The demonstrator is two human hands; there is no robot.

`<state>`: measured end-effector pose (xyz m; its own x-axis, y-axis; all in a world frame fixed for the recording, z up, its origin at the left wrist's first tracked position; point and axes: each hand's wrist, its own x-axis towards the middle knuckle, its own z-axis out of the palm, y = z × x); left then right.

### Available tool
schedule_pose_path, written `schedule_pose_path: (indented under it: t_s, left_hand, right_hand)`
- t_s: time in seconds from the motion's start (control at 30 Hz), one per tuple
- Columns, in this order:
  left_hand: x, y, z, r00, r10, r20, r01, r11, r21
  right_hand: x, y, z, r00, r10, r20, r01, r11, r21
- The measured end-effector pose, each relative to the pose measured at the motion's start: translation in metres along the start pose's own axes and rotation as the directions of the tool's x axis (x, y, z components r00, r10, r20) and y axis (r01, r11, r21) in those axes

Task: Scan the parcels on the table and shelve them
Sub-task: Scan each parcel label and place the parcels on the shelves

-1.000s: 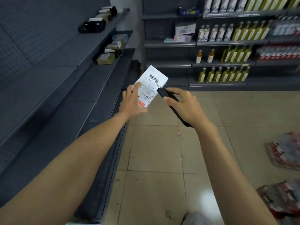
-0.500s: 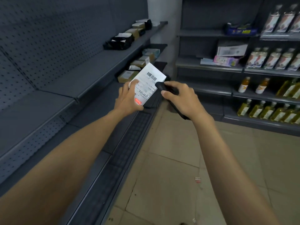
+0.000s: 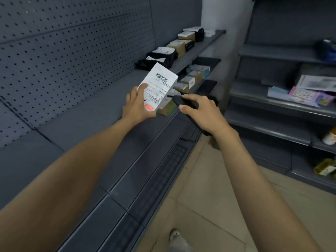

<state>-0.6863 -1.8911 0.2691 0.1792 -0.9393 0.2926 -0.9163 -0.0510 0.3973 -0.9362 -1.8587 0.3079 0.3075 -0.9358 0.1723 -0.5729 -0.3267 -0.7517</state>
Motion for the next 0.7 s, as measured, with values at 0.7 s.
schedule_pose_path:
  t_s: [0.7]
  left_hand:
    - [0.271,-0.08,0.085,0.701,-0.707,-0.094,0.707,0.706,-0.045]
  right_hand:
    - [0.387,0.086,0.051,0.91,-0.207,0.36,0.156,0.974,0.166]
